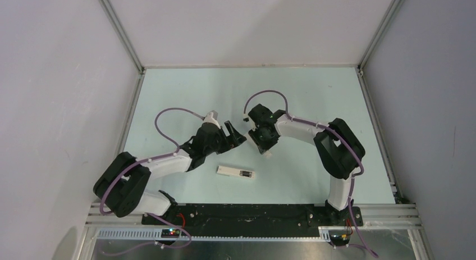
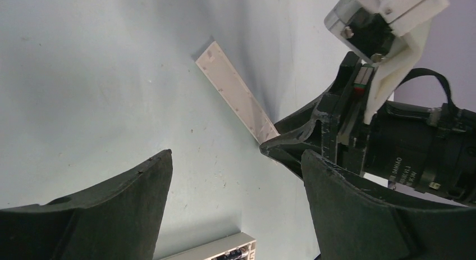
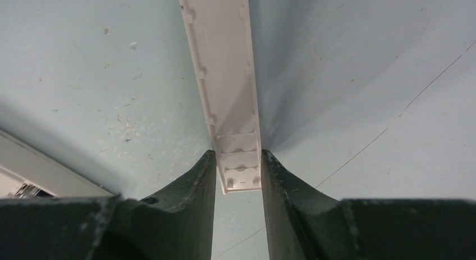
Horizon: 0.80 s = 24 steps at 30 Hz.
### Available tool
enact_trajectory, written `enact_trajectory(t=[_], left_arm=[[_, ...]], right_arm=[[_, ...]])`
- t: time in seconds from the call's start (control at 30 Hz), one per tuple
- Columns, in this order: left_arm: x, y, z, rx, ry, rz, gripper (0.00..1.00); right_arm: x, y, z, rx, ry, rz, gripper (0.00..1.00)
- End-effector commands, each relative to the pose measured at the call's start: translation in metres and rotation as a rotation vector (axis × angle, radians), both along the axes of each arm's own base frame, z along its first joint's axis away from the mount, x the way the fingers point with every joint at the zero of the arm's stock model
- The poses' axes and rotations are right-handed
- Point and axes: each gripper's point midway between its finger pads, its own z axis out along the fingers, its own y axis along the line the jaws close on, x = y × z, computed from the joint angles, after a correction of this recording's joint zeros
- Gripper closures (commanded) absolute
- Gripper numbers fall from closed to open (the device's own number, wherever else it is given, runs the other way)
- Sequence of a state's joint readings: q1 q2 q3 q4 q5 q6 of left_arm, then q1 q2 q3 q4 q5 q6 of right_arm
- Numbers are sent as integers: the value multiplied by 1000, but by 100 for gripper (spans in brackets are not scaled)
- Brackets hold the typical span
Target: Load the batteries into the remote control
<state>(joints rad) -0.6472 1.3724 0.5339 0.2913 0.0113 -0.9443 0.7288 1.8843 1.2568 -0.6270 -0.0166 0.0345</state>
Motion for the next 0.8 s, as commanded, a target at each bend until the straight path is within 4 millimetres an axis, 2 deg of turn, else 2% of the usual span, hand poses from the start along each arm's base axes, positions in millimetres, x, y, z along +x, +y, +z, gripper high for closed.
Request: enact_trajectory(t=[0.0,0.37,0.77], left_arm=[[14,-11,22,-56,-47,1,13],[15,-10,15,-56,-26,19,13],[23,-12,13,-70,-4,49,19]], right_arm=[[-3,9,25,76,-13,-3,64],[-7,14,40,122,-13,0,64],[-18,23,57,197,10,29,64]])
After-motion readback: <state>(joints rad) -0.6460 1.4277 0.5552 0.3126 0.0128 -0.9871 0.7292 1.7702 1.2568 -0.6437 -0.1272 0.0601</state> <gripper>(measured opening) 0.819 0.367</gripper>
